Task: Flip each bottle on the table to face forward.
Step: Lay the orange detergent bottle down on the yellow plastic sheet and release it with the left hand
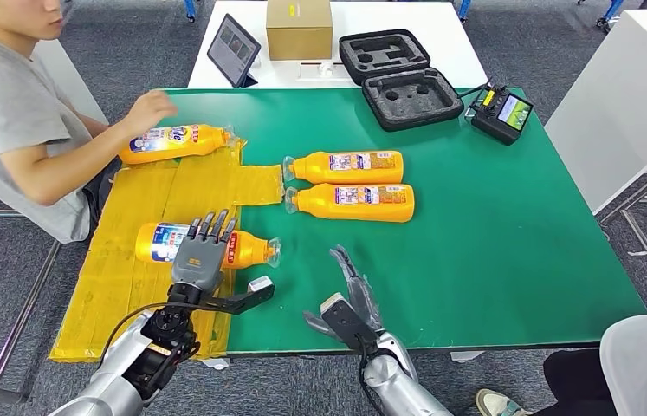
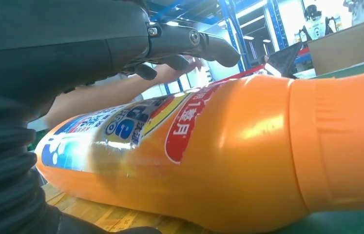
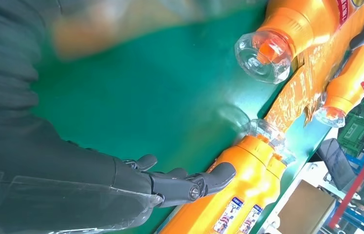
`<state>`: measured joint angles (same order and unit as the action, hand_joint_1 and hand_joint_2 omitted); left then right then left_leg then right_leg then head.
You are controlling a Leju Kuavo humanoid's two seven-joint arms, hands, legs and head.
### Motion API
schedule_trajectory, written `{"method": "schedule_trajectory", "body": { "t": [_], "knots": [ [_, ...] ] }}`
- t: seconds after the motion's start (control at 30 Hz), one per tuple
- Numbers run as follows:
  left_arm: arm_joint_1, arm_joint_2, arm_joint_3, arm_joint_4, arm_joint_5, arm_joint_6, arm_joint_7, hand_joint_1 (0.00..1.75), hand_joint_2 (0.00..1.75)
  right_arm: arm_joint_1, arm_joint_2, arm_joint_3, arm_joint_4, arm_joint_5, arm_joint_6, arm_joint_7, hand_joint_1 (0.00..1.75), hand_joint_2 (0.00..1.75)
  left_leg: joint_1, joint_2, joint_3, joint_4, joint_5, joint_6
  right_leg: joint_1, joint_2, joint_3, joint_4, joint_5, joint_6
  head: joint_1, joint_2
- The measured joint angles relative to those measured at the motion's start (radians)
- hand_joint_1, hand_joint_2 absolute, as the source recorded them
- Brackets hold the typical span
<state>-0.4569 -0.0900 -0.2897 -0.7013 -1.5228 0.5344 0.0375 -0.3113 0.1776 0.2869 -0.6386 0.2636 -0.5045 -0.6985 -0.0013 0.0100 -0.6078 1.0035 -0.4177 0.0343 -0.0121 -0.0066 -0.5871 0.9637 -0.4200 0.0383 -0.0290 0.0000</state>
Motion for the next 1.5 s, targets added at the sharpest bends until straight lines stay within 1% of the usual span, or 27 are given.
{"method": "schedule_trajectory", "body": {
  "t": [0.1,0.17,0.5,0.6,0.73,0.8,0.9,0.97,1.13,1.2,1.27,1.33,1.4,1.5],
  "knots": [
    [0.006,0.000,0.000,-0.007,-0.002,0.026,-0.003,0.00,1.75,-0.002,0.000,0.000,0.000,0.000,0.000,0.000,0.00,1.75,0.000,0.000,0.000,0.000,0.000,0.000,0.000,0.000,0.000,0.000,0.000,0.000,0.000,0.000],
    [0.021,0.000,0.000,-0.034,-0.003,0.043,-0.006,0.00,1.75,-0.003,0.000,0.000,0.000,-0.002,0.000,0.000,0.00,1.75,0.000,0.000,0.000,0.000,0.000,0.000,0.000,0.000,0.000,0.000,0.000,0.000,0.000,0.000],
    [0.153,0.001,-0.024,-0.332,0.023,0.033,-0.058,0.00,1.75,0.001,-0.005,0.005,-0.002,-0.013,-0.010,0.000,0.00,1.75,0.000,0.000,-0.002,0.000,0.000,0.000,0.000,0.000,-0.002,0.000,0.000,0.000,0.000,0.000],
    [0.171,0.004,-0.033,-0.398,0.039,0.029,-0.067,0.00,1.75,0.000,-0.006,0.006,-0.002,-0.013,-0.010,0.000,0.00,1.75,0.000,0.000,-0.002,0.000,0.000,0.000,0.000,0.000,-0.002,0.000,0.000,0.000,0.000,0.000],
    [0.178,0.009,-0.038,-0.441,0.093,0.029,-0.098,0.00,1.75,-0.002,-0.007,0.007,-0.002,-0.013,-0.010,0.000,0.00,1.75,0.000,0.000,-0.002,0.000,0.000,0.000,0.000,0.000,-0.002,0.000,0.000,0.000,0.000,0.000],
    [0.179,0.011,-0.042,-0.451,0.147,0.032,-0.130,0.00,1.75,-0.005,-0.007,0.007,-0.002,-0.014,-0.010,0.000,0.00,1.75,0.000,0.000,-0.002,0.000,0.000,0.000,0.000,0.000,-0.002,0.000,0.000,0.000,0.000,0.000],
    [0.182,0.014,-0.050,-0.469,0.276,0.044,-0.210,0.00,1.75,-0.012,-0.007,0.011,-0.002,-0.017,-0.011,0.000,0.00,1.75,0.000,0.000,-0.002,0.000,0.000,0.000,0.000,0.000,-0.002,0.000,0.000,0.000,0.000,0.000],
    [0.185,0.015,-0.054,-0.481,0.340,0.049,-0.249,0.00,1.75,-0.017,-0.007,0.014,-0.002,-0.018,-0.011,0.000,0.00,1.75,0.000,0.000,-0.002,0.000,0.000,0.000,0.000,0.000,-0.002,0.000,0.000,0.000,0.000,0.000],
    [0.190,0.017,-0.058,-0.495,0.367,0.050,-0.267,0.00,1.75,-0.020,-0.006,0.017,-0.002,-0.018,-0.012,0.000,0.00,1.75,0.000,0.000,-0.002,0.000,0.000,0.000,0.000,0.000,-0.002,0.000,0.000,0.000,0.000,0.000],
    [0.192,0.017,-0.059,-0.499,0.398,0.050,-0.286,0.00,1.75,-0.021,-0.006,0.017,-0.002,-0.022,-0.012,0.000,0.00,1.75,0.000,0.000,-0.002,0.000,0.000,0.000,0.000,0.000,-0.002,0.000,0.000,0.000,0.000,0.000],
    [0.194,0.017,-0.059,-0.502,0.490,0.041,-0.339,0.00,1.75,-0.019,-0.006,0.019,-0.004,-0.034,-0.010,0.000,0.00,1.75,0.000,0.000,-0.002,0.000,0.000,0.000,0.000,0.000,-0.002,0.000,0.000,0.000,0.000,0.000],
    [0.200,0.014,-0.057,-0.504,0.642,0.021,-0.420,0.00,1.75,-0.012,-0.007,0.021,-0.017,-0.061,0.007,0.000,0.00,1.75,0.000,0.000,-0.002,0.000,0.000,0.000,0.000,0.000,-0.002,0.000,0.000,0.000,0.000,0.000],
    [0.211,0.006,-0.053,-0.504,0.792,0.004,-0.505,0.00,1.75,0.004,-0.008,0.023,-0.046,-0.101,0.055,0.000,0.00,1.75,0.000,0.000,-0.002,0.000,0.000,0.000,0.000,0.000,-0.002,0.000,0.000,0.000,0.000,0.000],
    [0.234,-0.007,-0.048,-0.501,0.917,-0.020,-0.584,0.00,1.75,0.037,-0.013,0.022,-0.112,-0.167,0.162,0.000,0.00,1.75,0.000,0.000,-0.002,0.000,0.000,0.000,0.000,0.000,-0.002,0.000,0.000,0.000,0.000,0.000]
  ]
}}
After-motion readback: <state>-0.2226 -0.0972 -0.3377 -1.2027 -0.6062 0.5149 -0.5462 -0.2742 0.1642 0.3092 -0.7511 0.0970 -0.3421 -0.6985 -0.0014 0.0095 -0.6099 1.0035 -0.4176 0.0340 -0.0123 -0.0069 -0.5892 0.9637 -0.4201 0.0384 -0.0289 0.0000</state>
